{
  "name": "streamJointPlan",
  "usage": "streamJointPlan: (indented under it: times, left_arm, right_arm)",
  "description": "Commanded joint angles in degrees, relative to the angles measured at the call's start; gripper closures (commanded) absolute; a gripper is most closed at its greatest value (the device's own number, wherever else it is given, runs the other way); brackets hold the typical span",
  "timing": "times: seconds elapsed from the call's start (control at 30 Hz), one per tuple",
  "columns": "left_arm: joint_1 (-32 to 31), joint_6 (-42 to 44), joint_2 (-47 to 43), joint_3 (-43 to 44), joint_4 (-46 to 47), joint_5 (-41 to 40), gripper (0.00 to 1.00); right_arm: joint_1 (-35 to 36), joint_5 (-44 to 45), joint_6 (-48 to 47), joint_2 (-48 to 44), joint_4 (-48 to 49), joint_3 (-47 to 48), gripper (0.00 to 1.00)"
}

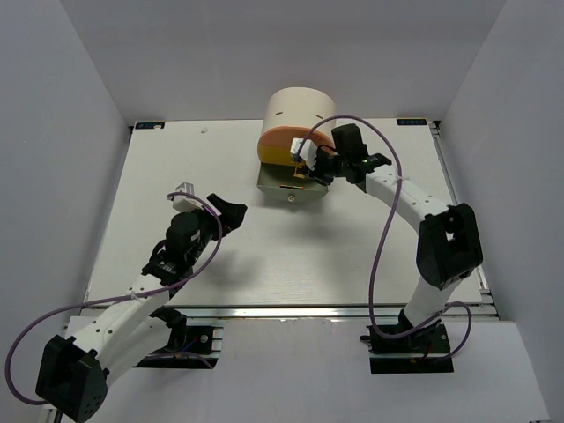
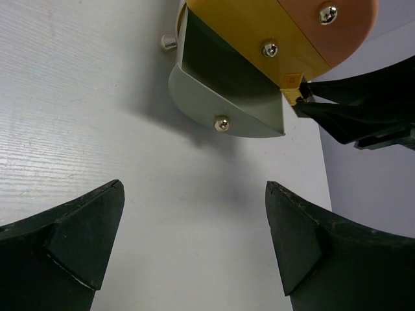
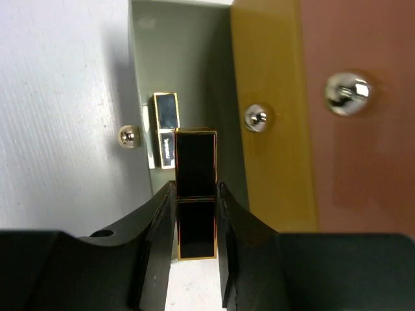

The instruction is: Organize the makeup

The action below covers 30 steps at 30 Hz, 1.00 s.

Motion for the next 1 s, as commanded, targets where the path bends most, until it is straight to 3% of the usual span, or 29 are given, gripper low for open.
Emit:
streamJointPlan:
  times: [0.0,0.13,0.27,0.43,0.53,0.57,0.63,0.7,0.73,0.77,0.87,0.97]
  left_arm:
    - [0.24,0.46,-0.64,-0.27,-0.86,-0.54,0.02]
    - [0.24,0.55,-0.11,-0.01,-0.69,-0.36,0.02]
    - [0.24,0.72,0.06,-0.01,-0.42,-0.27,0.02]
    - [0.15,0.81,0.5,0.08,0.02,-0.27,0.02]
    - [0.15,0.9,1.03,0.43,0.11,-0.01,0.02]
    - [0.24,0.9,0.95,0.52,-0.07,-0.01,0.02]
    - [0.24,0.99,0.68,0.52,-0.33,-0.19,0.02]
    - [0.24,0.99,0.42,0.43,-0.24,-0.27,0.02]
    - [0.24,0.99,0.07,0.26,-0.24,-0.45,0.02]
    - [0.24,0.99,-0.02,0.25,-0.24,-0.54,0.02]
    - [0.24,0.99,-0.29,0.25,-0.59,-0.63,0.02]
    - [0.24,1.08,-0.55,0.25,-0.68,-0.71,0.02]
  right_arm:
    - [2.44,4.4,-3.73,0.81,2.28,2.76,0.98]
    - [3.32,6.51,-3.56,4.23,1.93,4.52,0.73]
    - [3.32,8.01,-3.56,5.83,1.58,5.58,0.58]
    - [3.32,8.62,-3.56,6.27,1.32,5.84,0.48]
    - [3.32,7.66,-3.47,5.75,0.88,6.02,0.47]
    - [3.32,6.61,-3.3,5.48,0.79,6.02,0.48]
    - [3.32,4.33,-3.03,3.73,0.09,5.93,0.6]
    - [3.23,-1.72,-4.69,1.8,-3.24,5.93,0.76]
    - [3.32,-4.18,-6.18,1.09,-4.91,5.84,0.92]
    - [3.32,-9.08,-7.59,0.39,-6.4,5.49,0.98]
    - [4.11,-13.51,-12.25,-1.29,-11.07,3.82,1.0]
    - [5.51,-11.95,-16.47,-0.68,-15.99,3.47,1.0]
